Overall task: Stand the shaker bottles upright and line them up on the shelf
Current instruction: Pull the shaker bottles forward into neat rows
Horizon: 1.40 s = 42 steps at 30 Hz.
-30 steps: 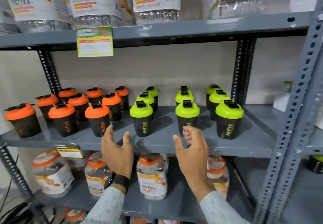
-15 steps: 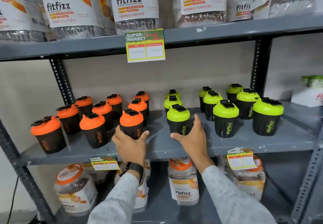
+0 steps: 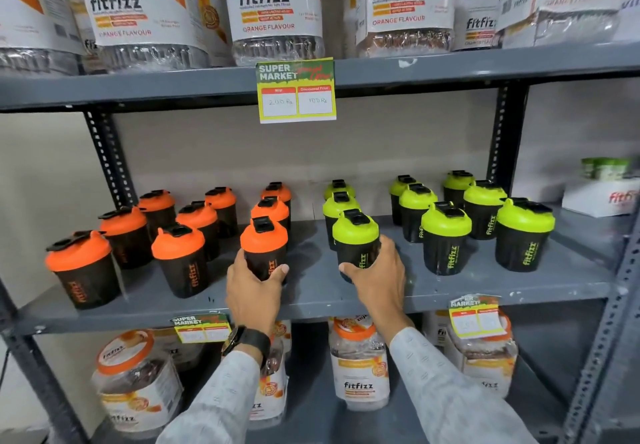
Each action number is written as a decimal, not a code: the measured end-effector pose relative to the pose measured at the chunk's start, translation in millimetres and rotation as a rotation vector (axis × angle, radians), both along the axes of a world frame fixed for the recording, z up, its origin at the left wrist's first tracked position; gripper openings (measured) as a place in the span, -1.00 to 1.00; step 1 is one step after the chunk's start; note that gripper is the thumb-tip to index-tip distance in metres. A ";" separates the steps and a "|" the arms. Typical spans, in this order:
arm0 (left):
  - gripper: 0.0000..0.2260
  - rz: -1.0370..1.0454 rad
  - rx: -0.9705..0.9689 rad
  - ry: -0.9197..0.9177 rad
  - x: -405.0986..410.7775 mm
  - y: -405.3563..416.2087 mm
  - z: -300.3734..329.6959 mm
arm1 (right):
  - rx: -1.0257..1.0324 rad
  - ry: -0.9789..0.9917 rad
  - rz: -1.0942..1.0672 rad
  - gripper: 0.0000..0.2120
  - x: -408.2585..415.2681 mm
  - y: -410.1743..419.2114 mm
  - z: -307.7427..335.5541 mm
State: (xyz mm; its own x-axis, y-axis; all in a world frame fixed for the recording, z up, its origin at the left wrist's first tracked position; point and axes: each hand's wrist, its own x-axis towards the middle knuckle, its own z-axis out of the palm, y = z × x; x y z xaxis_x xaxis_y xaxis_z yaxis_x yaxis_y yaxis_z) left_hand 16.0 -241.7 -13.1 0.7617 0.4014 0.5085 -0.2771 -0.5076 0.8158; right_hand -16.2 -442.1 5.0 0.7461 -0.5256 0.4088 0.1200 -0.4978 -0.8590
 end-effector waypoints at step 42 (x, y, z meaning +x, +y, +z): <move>-0.35 -0.175 0.034 0.044 7.6 21.8 -8.3 | -0.034 -0.059 -0.075 -0.25 -6.7 28.5 -2.8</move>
State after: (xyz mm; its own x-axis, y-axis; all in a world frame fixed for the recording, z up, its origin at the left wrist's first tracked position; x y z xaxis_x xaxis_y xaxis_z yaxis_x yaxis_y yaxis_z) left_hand 23.6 -219.9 -21.4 0.8403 0.2442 0.4840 -0.3279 -0.4820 0.8125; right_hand -22.9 -413.6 2.2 0.6792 -0.5643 0.4693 0.1311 -0.5359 -0.8340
